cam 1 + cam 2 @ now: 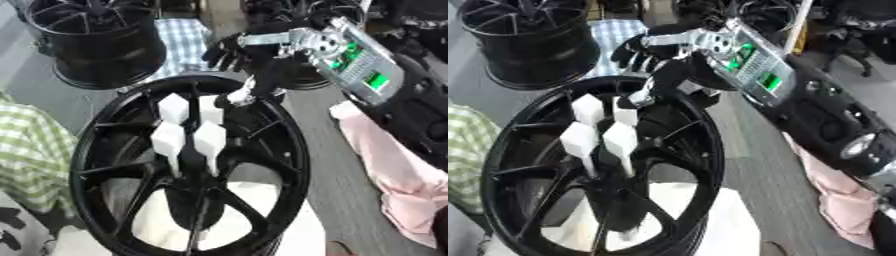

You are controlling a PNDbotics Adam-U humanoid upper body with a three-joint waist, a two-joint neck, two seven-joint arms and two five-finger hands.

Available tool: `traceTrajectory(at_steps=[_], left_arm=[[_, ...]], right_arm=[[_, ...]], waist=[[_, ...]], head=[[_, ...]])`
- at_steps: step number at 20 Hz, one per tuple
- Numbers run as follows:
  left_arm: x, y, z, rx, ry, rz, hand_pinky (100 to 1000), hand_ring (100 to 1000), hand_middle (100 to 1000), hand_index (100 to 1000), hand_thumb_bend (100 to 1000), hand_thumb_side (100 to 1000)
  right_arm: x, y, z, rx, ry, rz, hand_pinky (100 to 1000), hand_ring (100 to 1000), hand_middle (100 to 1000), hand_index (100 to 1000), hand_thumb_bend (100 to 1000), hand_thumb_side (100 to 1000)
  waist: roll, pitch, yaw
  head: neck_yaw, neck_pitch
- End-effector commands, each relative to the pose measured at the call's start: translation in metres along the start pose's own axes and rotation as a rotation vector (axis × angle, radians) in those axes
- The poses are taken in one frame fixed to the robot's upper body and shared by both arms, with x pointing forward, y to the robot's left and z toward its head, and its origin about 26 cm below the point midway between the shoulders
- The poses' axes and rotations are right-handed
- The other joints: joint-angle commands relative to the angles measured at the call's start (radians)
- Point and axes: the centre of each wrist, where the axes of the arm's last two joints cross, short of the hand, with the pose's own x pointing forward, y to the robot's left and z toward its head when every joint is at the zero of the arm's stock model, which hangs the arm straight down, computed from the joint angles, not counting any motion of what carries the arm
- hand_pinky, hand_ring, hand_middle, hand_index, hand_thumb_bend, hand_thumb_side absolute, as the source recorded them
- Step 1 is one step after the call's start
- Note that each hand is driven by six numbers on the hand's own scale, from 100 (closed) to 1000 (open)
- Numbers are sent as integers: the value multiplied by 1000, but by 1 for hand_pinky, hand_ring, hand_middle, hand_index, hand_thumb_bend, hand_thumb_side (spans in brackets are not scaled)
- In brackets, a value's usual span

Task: Pull the pin out of the wheel hub.

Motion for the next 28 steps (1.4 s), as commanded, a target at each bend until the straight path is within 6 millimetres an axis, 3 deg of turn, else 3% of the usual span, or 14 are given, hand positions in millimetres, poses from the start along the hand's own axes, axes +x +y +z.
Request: traceTrajectory(at_steps=[1,9,23,28], left_arm=[[8,3,-7,-11,-27,-17,537,100,595,785,100,885],[12,4,-13,-18,-49,-17,537,100,594,785,100,883],[14,4,-16,-20,-52,-12,537,100,593,785,100,884],[14,4,-16,-19,-51,-13,537,100,593,785,100,884]], right_arm=[[-5,-5,-4,-21,32,26,850,874,851,935,433,379],[-19,4,-19,-48,74,38,836,848,816,913,425,369],[-34,12,-23,16,107,56,777,766,747,829,355,334],[-32,11,-22,28,93,69,725,693,603,698,298,312]], waist=[[4,-7,6],[7,6,30],[4,8,36],[4,8,35]], head=[[-12,-14],[-27,-19],[-30,-22],[-29,-22]])
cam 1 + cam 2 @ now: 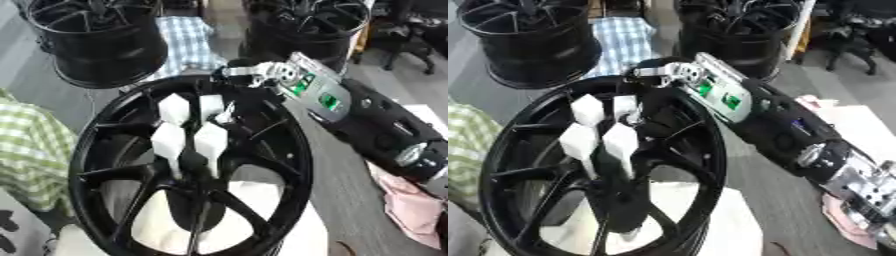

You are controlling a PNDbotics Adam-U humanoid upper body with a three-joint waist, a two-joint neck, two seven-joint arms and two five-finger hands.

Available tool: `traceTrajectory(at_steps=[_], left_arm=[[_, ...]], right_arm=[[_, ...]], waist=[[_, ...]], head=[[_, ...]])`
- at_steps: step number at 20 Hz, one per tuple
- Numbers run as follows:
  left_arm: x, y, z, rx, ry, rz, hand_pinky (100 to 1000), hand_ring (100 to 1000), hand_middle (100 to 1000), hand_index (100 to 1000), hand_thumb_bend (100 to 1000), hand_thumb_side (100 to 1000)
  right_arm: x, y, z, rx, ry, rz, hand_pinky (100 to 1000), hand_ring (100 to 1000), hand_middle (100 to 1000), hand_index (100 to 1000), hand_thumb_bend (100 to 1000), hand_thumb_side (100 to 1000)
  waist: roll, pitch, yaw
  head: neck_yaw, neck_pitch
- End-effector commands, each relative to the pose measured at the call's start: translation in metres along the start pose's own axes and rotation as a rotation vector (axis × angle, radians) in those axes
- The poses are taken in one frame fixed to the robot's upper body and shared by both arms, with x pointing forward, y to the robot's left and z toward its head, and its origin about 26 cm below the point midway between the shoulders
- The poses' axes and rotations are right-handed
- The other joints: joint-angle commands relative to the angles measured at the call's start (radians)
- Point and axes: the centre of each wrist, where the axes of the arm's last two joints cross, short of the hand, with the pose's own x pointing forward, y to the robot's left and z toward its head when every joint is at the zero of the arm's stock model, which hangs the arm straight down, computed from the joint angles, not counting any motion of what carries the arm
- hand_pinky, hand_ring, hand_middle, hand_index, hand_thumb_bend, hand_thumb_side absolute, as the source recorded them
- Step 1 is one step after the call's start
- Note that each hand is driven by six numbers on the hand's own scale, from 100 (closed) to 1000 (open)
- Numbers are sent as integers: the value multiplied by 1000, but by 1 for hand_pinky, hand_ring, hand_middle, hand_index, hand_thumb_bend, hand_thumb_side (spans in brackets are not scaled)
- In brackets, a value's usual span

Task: Pull the pin out of the wheel hub.

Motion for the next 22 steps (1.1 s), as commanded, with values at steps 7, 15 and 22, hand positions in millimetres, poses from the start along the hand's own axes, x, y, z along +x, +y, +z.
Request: traceTrajectory(at_steps=[7,15,22], left_arm=[[9,6,-2,0,-12,-24,537,100,592,785,100,885],[8,7,5,5,15,-19,537,100,592,785,100,887],[7,13,22,37,65,-16,537,100,591,785,100,891]], right_arm=[[10,-15,14,-85,-43,29,723,643,456,555,205,264],[21,-55,68,-223,-110,-10,725,640,449,552,232,271],[-22,-72,159,-540,-49,-162,728,640,463,576,264,273]], waist=[[1,-12,-3],[-11,-33,-18],[-32,-56,-80]], head=[[3,-14],[20,4],[81,20]])
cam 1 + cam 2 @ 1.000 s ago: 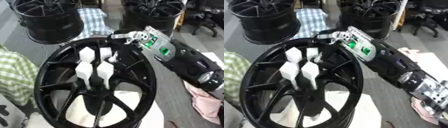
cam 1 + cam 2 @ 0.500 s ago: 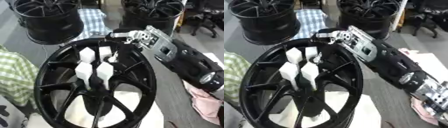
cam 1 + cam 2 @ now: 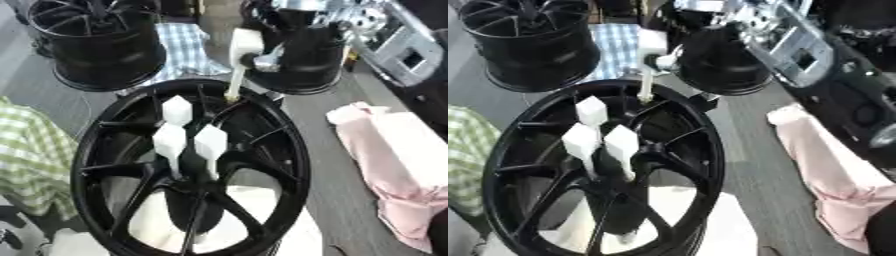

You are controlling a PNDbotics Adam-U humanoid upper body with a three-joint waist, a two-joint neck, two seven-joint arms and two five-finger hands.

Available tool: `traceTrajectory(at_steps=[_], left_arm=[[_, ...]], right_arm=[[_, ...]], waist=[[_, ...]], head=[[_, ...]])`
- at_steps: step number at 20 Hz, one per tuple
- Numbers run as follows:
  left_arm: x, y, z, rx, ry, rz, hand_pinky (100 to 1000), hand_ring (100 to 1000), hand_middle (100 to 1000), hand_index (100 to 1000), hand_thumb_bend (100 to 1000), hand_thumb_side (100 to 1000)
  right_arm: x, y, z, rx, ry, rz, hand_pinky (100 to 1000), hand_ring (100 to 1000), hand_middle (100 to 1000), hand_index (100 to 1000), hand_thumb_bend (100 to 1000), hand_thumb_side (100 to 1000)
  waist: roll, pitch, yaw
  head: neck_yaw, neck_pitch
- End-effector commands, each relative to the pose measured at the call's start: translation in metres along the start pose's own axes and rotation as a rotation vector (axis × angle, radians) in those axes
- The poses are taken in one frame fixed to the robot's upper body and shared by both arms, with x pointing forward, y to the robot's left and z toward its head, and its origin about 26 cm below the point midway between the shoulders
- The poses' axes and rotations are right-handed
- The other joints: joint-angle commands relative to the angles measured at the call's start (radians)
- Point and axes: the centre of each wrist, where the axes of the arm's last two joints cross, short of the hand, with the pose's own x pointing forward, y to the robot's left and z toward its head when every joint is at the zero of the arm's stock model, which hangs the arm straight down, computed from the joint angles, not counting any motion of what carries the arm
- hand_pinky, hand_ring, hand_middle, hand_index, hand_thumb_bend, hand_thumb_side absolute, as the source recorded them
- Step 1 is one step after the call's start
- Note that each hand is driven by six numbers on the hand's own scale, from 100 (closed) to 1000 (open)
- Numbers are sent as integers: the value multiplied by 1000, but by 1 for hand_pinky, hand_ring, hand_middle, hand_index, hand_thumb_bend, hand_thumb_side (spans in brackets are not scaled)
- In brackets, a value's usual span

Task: Pull the pin out of the wheel hub.

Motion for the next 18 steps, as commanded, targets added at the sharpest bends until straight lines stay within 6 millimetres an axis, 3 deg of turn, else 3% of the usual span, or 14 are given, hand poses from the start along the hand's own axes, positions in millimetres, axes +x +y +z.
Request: traceTrajectory(at_steps=[1,3,5,7,8,9,11,13,16,18], left_arm=[[10,12,9,19,18,-40,537,100,591,785,100,892],[9,13,16,33,36,-41,537,100,591,785,100,894],[8,15,22,46,49,-45,536,100,591,785,100,896],[8,16,25,54,58,-50,537,100,591,785,100,898],[7,17,27,59,65,-53,537,100,590,785,100,899],[7,17,30,63,71,-57,536,100,590,785,100,898],[5,18,33,71,78,-63,536,100,590,785,100,897],[4,17,35,74,78,-64,536,100,590,785,100,897],[0,15,40,79,84,-58,536,100,591,785,100,892],[-2,14,41,80,83,-56,536,100,591,785,100,891]], right_arm=[[-13,-32,45,-220,39,-25,729,643,470,586,267,275],[-52,-21,72,-366,131,-113,726,642,474,595,268,281],[-103,9,105,-549,276,-221,727,647,475,605,275,285],[-151,56,143,-735,455,-318,742,682,542,678,326,302],[-169,85,164,-826,546,-367,762,722,623,749,368,327],[-181,116,181,-892,625,-403,785,776,763,876,424,377],[-193,179,209,-941,776,-473,809,815,835,935,471,418],[-196,226,222,-1004,898,-530,820,837,879,954,499,437],[-196,288,213,-1216,1023,-664,799,806,857,931,517,446],[-191,311,196,-1333,1017,-744,792,794,831,914,512,441]], waist=[[-1,-22,-20],[-5,-24,-46],[-10,-24,-65],[-15,-22,-76],[-17,-21,-84],[-18,-19,-89],[-17,-19,-96],[-13,-21,-101],[-1,-32,-117],[4,-37,-124]], head=[[33,6],[53,10],[64,13],[69,16],[75,17],[79,18],[82,21],[87,25],[102,38],[108,45]])
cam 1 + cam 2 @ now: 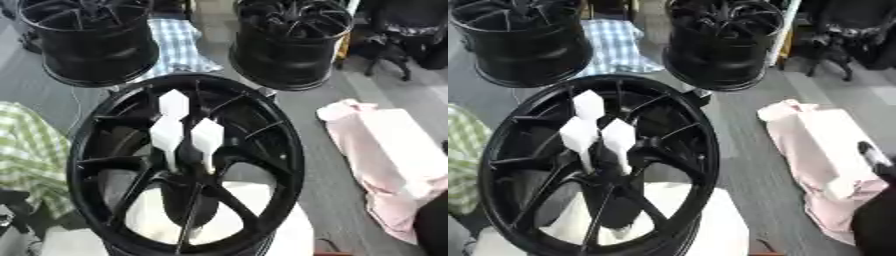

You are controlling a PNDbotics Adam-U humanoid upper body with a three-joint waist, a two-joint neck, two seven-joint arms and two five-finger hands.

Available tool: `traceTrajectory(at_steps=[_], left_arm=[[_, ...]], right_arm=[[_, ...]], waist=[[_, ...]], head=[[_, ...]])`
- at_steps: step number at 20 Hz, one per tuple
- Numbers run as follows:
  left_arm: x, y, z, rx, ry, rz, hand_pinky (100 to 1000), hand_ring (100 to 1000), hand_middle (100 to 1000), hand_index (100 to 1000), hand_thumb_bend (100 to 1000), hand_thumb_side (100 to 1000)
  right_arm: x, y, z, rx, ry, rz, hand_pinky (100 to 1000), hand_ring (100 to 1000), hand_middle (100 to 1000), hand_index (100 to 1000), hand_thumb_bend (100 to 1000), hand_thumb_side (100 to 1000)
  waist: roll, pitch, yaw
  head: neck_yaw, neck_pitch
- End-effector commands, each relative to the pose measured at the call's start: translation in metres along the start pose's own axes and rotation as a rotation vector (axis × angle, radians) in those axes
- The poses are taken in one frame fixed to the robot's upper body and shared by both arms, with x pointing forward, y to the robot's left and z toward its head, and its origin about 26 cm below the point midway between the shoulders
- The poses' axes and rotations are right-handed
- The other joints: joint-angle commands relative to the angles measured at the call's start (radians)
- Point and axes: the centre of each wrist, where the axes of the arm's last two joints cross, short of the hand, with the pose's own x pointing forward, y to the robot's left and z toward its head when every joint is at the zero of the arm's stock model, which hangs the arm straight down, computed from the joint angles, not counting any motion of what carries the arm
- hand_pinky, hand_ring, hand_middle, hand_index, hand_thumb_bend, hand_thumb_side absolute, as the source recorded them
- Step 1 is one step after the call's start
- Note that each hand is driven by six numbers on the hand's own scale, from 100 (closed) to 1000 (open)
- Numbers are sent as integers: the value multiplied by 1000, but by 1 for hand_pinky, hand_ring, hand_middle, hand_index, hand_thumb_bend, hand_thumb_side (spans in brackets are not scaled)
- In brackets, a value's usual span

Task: Pull the pin out of the wheel hub.

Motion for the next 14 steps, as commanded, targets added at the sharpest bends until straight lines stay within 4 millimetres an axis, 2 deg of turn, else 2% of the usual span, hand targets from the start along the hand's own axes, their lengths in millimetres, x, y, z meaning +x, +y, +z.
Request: traceTrajectory(at_steps=[1,2,4,10,14], left_arm=[[5,7,4,7,-8,-32,536,100,591,785,100,891],[4,7,5,9,-7,-29,537,100,591,785,100,893],[3,6,6,12,-5,-26,537,100,591,785,100,893],[3,4,3,8,-11,-22,537,100,591,785,100,895],[4,4,2,7,-16,-24,537,100,592,785,100,896]], right_arm=[[-16,24,15,-114,26,-129,791,791,826,911,511,440],[-15,36,19,-114,10,-169,779,768,780,885,489,422],[-4,57,25,-87,-38,-234,774,758,759,871,475,415],[38,114,40,87,-177,-334,770,742,735,854,437,393],[50,137,58,224,-232,-332,770,741,735,855,400,374]], waist=[[3,-9,-4],[5,-11,-5],[8,-11,-8],[11,-8,-11],[12,-3,-11]], head=[[11,12],[12,14],[13,14],[16,12],[17,12]])
